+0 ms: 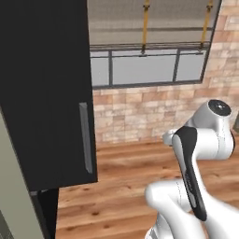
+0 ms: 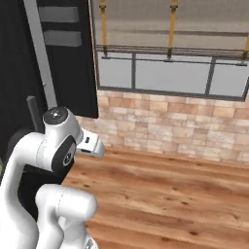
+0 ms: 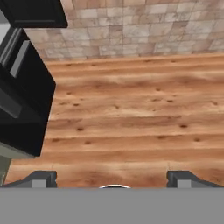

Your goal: Pick the egg and butter from the fridge and place them by the bowl for mixing.

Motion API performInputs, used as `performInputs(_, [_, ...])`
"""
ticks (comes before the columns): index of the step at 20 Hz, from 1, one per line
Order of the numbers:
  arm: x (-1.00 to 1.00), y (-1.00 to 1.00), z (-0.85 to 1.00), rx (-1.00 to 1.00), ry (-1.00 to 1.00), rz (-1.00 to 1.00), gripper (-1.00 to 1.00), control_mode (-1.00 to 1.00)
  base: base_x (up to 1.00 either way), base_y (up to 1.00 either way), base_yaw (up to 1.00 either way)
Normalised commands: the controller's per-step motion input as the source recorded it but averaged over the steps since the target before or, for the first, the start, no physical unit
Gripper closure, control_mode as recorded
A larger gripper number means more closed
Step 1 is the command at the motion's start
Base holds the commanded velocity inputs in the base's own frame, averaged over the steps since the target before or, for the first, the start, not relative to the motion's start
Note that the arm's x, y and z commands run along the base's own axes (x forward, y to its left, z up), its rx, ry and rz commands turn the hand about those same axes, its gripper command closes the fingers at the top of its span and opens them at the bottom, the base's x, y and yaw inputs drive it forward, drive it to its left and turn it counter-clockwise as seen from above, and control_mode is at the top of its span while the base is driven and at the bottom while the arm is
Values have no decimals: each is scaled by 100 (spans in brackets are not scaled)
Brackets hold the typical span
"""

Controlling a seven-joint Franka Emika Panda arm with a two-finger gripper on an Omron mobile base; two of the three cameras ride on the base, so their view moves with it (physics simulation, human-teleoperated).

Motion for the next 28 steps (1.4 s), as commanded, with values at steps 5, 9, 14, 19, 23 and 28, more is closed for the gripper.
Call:
performInputs(5, [0,0,0,0,0,0,-100,100,68,-14,13])
performInputs(9, [0,0,0,0,0,0,-100,100,68,-19,45])
performInputs(14, [0,0,0,0,0,0,-100,100,51,-31,46])
performInputs(19, [0,0,0,0,0,0,-100,100,36,-49,29])
performInputs(23, [0,0,0,0,0,0,-100,100,28,-57,17])
performInputs(28, [0,0,0,0,0,0,-100,100,28,-49,27])
